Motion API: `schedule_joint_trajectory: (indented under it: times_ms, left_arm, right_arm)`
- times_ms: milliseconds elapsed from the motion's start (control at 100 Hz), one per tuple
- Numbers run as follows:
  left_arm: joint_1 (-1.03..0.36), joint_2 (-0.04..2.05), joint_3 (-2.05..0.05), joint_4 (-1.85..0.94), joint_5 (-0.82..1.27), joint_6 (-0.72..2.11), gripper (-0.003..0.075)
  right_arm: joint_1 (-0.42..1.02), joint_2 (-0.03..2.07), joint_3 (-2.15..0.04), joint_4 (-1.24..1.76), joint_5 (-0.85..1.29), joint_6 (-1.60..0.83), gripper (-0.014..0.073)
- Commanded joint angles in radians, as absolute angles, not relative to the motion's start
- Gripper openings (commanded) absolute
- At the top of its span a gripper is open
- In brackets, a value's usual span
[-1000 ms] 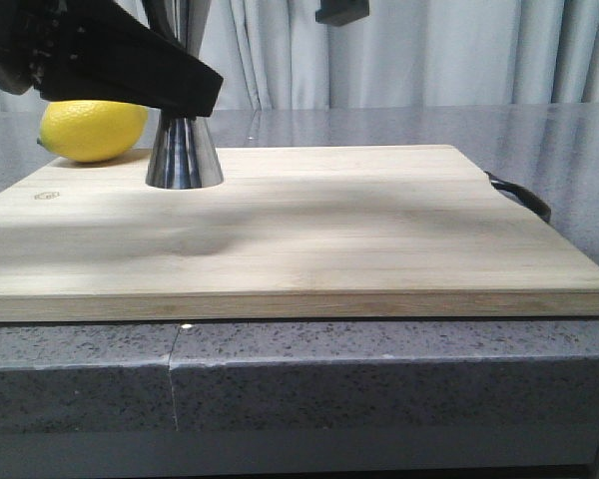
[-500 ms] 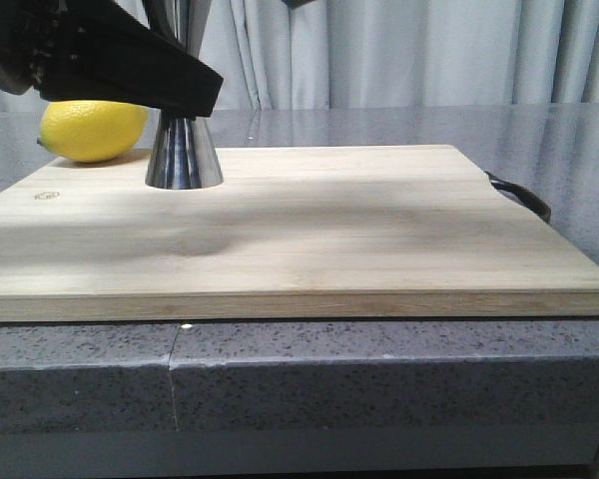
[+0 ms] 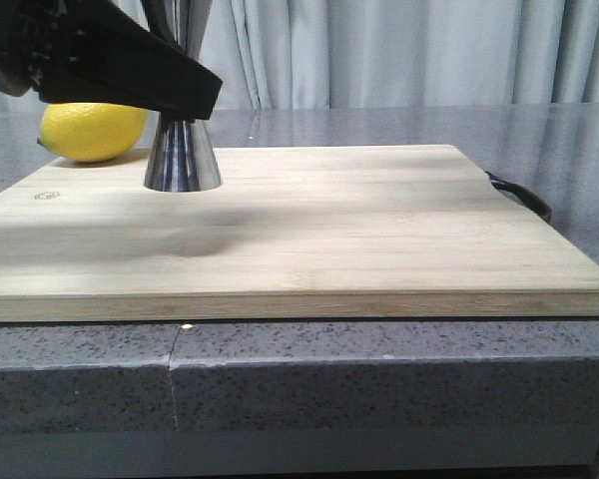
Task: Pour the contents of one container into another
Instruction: 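Lower the empty beaker back onto the board with the right gripper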
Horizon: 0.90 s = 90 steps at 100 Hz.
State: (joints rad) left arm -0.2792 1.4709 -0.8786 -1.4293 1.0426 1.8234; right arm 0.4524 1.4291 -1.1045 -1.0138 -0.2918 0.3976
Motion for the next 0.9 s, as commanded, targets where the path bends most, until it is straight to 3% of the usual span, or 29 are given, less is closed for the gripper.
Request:
schedule_joint_trajectory:
  times_ms: [0,210,890]
  left_arm:
    - [-0.288,1.437,-0.908,-1.501,1.081,1.816,-0.0020]
    - [-0.288,1.437,-0.908,-1.501,1.081,1.816,-0.0020]
    - [-0.288,1.437,-0.908,-1.501,1.081,1.816,-0.0020]
  right_arm:
    - [0.378,1.396,-1.135,-0.896,-0.412,0.451,0.0255]
    - [0.255,1.460,-1.071,-0.855,-0.580,0.606,0.0257]
    - [0.249,1.758,-0.967,-0.823,-0.769,0.563,0.0257]
